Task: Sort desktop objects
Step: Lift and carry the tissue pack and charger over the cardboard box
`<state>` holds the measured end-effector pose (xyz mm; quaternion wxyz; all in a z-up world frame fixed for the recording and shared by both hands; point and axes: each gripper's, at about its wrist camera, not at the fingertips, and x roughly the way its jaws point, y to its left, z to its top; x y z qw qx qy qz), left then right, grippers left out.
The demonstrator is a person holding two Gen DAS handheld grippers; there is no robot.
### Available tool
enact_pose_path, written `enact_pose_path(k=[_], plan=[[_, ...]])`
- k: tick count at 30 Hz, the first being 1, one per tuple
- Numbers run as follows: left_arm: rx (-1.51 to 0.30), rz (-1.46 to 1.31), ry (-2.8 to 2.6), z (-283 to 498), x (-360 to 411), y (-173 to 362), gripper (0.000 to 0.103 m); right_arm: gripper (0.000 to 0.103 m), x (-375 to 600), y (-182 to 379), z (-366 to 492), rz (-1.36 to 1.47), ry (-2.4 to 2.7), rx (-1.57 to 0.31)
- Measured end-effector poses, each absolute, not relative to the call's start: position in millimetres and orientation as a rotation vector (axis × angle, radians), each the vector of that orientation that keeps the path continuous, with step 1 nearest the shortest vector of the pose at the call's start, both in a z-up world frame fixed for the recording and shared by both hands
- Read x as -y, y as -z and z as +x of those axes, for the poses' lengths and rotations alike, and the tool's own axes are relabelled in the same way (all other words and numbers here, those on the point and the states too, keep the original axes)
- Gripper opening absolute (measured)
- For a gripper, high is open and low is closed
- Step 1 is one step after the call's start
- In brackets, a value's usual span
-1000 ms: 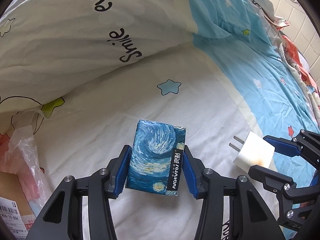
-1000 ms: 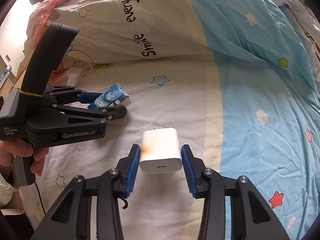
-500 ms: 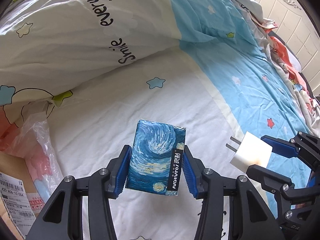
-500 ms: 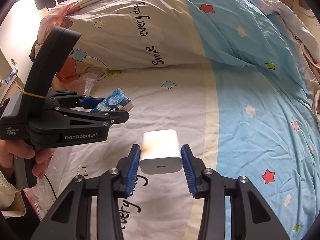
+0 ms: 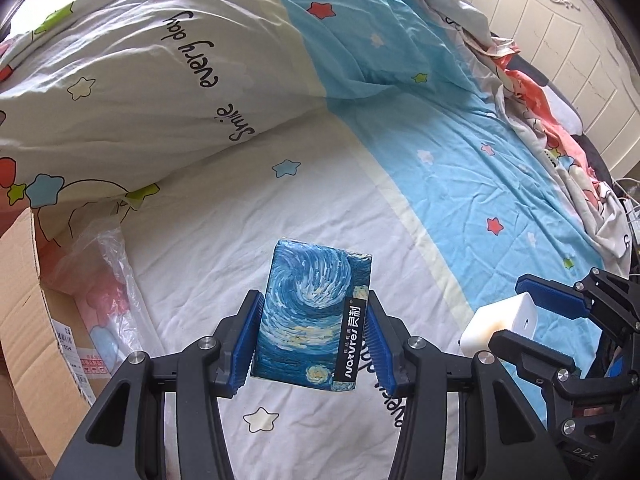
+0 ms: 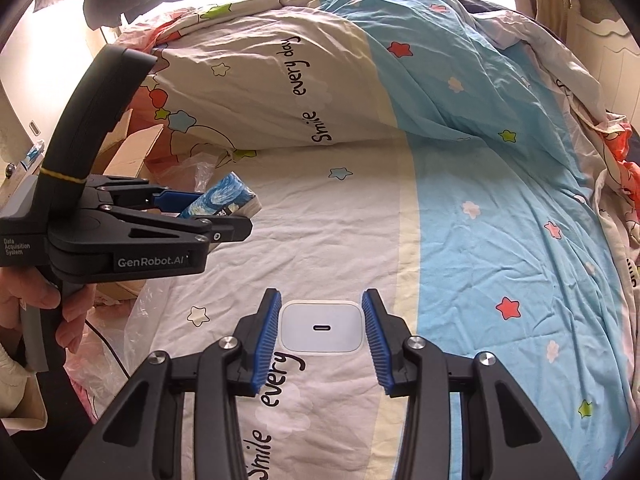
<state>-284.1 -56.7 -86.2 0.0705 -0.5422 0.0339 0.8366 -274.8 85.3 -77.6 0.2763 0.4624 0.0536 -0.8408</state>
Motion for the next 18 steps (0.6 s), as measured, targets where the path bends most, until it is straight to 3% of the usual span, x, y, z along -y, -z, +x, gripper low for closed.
enact_pose_path(k=[3, 9, 18], plan=[[-0.109, -1.624, -2.515, -267, 26, 75, 0.050, 0.039, -89, 68, -261, 1.231, 2.269, -0.135], [-0.104, -1.627, -2.501, -265, 40, 78, 0.050, 0.039, -91, 56, -242, 1.213, 2.282, -0.146], [-0.091, -1.622, -2.499, -173, 289, -13, 0.050, 0.039, -87, 38, -219, 1.186, 2.305, -0.152]])
